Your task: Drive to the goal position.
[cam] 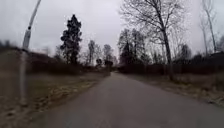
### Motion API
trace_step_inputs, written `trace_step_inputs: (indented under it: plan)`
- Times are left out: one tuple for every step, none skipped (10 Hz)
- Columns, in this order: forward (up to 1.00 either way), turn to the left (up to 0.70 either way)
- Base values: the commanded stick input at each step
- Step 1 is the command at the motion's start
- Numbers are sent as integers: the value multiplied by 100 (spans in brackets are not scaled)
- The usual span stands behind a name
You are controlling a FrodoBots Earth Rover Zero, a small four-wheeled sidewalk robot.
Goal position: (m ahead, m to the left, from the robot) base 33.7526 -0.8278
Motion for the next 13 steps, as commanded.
trace_step_inputs:
  plan:
    - [100, 0]
    - [100, 0]
    - [100, -33]
    - [100, -40]
    - [100, -40]
    - [100, -19]
    - [100, 0]
    - [100, 0]
    - [100, 0]
    - [100, 0]
    - [100, 0]
    - [100, 0]
    - [100, 0]
